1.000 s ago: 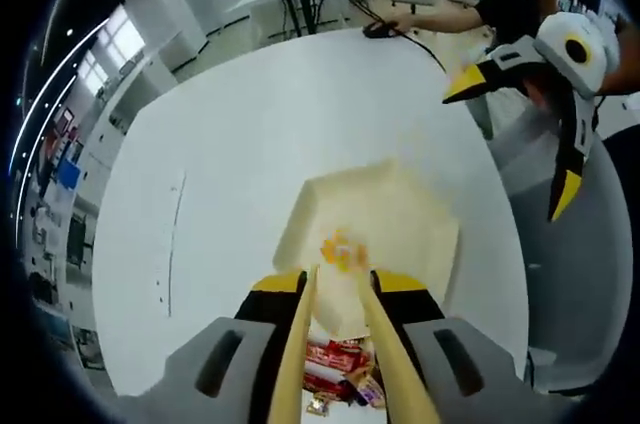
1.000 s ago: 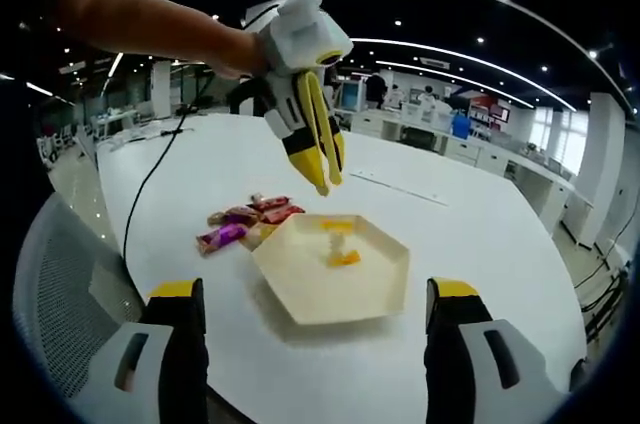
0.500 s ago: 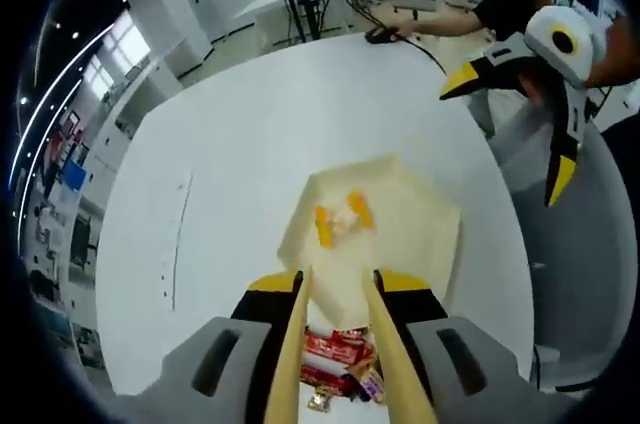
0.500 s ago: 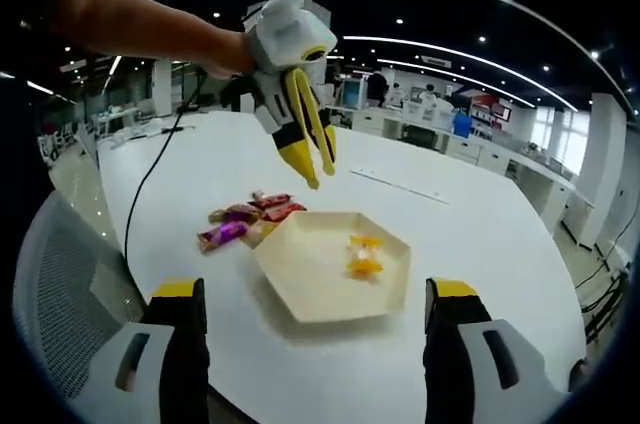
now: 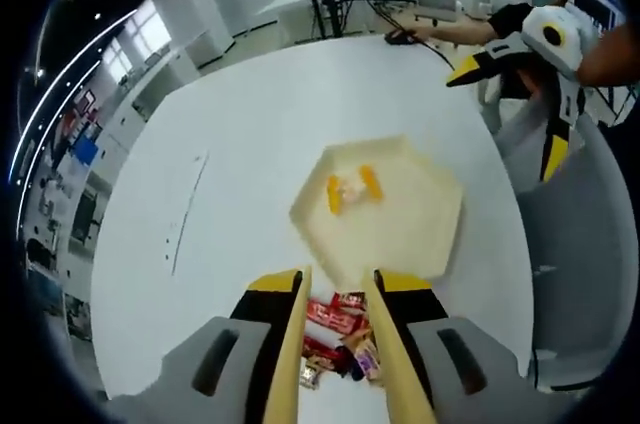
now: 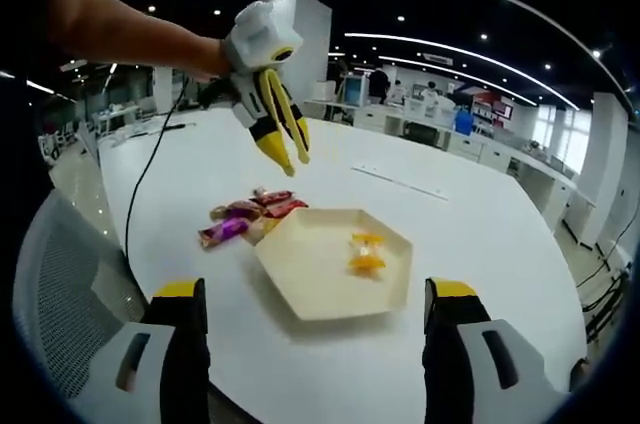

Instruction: Place the target food into the container with the food tongs after gripping and lifting it, then release it inside without dropping or visibly crushing the food.

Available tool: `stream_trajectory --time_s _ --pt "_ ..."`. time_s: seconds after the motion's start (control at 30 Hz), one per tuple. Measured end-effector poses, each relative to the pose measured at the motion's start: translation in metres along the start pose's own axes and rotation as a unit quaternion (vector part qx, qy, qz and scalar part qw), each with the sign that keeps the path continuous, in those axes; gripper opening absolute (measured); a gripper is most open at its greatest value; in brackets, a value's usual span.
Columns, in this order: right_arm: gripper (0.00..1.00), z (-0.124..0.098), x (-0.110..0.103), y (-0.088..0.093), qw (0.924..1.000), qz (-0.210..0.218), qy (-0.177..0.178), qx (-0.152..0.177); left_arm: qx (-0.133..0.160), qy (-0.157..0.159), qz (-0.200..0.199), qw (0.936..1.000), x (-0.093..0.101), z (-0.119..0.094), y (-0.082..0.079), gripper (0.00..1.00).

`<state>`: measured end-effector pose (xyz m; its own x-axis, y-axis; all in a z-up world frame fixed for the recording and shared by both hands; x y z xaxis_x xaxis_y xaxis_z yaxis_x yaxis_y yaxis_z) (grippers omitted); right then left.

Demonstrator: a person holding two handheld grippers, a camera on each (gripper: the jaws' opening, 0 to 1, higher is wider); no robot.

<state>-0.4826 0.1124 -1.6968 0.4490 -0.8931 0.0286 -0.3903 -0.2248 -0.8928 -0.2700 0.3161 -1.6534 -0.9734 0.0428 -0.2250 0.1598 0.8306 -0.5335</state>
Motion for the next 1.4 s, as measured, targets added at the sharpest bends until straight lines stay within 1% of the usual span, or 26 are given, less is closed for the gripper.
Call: stream_trajectory --time_s 0.03,0.17,0.2,0.23,0.27,0.3,0.37,0.4,0.47,0.53,0.6,0.67,0.7,0.77,0.8,0.87,0.93,1.1,1.3,1.4 --pt "0.88 0.0 0.0 0.0 1.0 0.0 0.0 0.0 -0.001 0.0 -0.007 1.0 0.001 -0.002 0.003 0.25" --pt "0.88 0.001 -0.001 0.001 1.0 -0.001 -0.002 -0.003 -0.002 -0.01 -0.005 0.9999 0.002 -0.005 0.015 0.25" --pt "0.88 0.001 -0.001 0.001 1.0 -0.001 -0.003 -0.003 -0.01 0.002 -0.032 0.9994 0.005 -0.006 0.019 0.24" --pt "0.88 0.001 -0.002 0.001 1.0 -0.002 -0.003 -0.005 -0.009 0.001 -0.045 0.9989 0.005 -0.006 0.021 0.24" --pt "0.88 0.001 -0.002 0.001 1.0 -0.002 -0.004 -0.005 -0.002 -0.005 -0.039 0.9992 0.003 -0.007 0.025 0.24" --pt "0.88 0.001 -0.002 0.001 1.0 -0.002 -0.004 -0.005 -0.002 -0.001 -0.045 0.999 0.005 -0.009 0.027 0.23" --pt "0.88 0.001 -0.002 0.001 1.0 -0.001 -0.004 -0.007 0.0 -0.018 -0.041 0.999 0.005 -0.011 0.032 0.23" --pt "0.88 0.001 -0.002 0.001 1.0 -0.002 -0.004 -0.006 0.003 -0.015 -0.047 0.9988 0.006 -0.013 0.034 0.23" --pt "0.88 0.001 -0.002 0.001 1.0 -0.002 -0.004 -0.007 0.007 -0.021 -0.056 0.9982 0.007 -0.015 0.037 0.24" --pt "0.88 0.001 -0.003 0.001 1.0 -0.001 -0.004 -0.007 0.01 -0.021 -0.062 0.9978 0.008 -0.017 0.041 0.24" --pt "0.88 0.001 -0.002 0.001 1.0 -0.001 -0.004 -0.008 0.009 -0.022 -0.066 0.9976 0.009 -0.018 0.044 0.24" --pt "0.87 0.001 -0.003 0.001 1.0 -0.001 -0.004 -0.008 0.009 -0.022 -0.079 0.9966 0.011 -0.019 0.048 0.23" --pt "0.87 0.001 -0.003 0.002 0.9999 -0.002 -0.004 -0.009 0.019 -0.021 -0.086 0.9959 0.012 -0.019 0.049 0.23" --pt "0.87 0.002 -0.003 0.002 0.9999 -0.002 -0.005 -0.01 0.014 -0.02 -0.094 0.9953 0.014 -0.019 0.053 0.23" --pt "0.87 0.002 -0.002 0.002 0.9999 -0.002 -0.005 -0.01 0.012 -0.021 -0.089 0.9957 0.016 -0.019 0.057 0.23" --pt "0.87 0.001 -0.003 0.002 0.9999 -0.002 -0.005 -0.01 0.004 -0.02 -0.094 0.9953 0.018 -0.019 0.062 0.23" --pt "0.87 0.001 -0.003 0.002 0.9999 -0.002 -0.005 -0.01 0.0 -0.025 -0.09 0.9956 0.019 -0.019 0.066 0.23" --pt "0.87 0.002 -0.003 0.002 0.9999 -0.001 -0.005 -0.011 -0.008 -0.031 -0.093 0.9951 0.022 -0.018 0.076 0.23" --pt "0.86 0.002 -0.003 0.002 0.9999 0.0 -0.005 -0.013 -0.012 -0.031 -0.106 0.9938 0.026 -0.013 0.088 0.23" --pt "0.86 0.002 -0.003 0.002 0.9999 0.001 -0.005 -0.014 -0.013 -0.029 -0.104 0.9941 0.029 -0.01 0.094 0.22"
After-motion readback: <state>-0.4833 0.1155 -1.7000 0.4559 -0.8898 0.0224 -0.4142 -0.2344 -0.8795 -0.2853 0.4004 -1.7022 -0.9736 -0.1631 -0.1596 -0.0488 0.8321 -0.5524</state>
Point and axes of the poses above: the point that each gripper's makers call its tool centre point, and the gripper's own axes: z roughly forward along the fingers, x roughly to its right, y roughly out of its underside, the point moved 9 cm from there along -z, roughly backward along the fingers, and after that the axes turned 6 degrees about z, right-handed, at the moved point
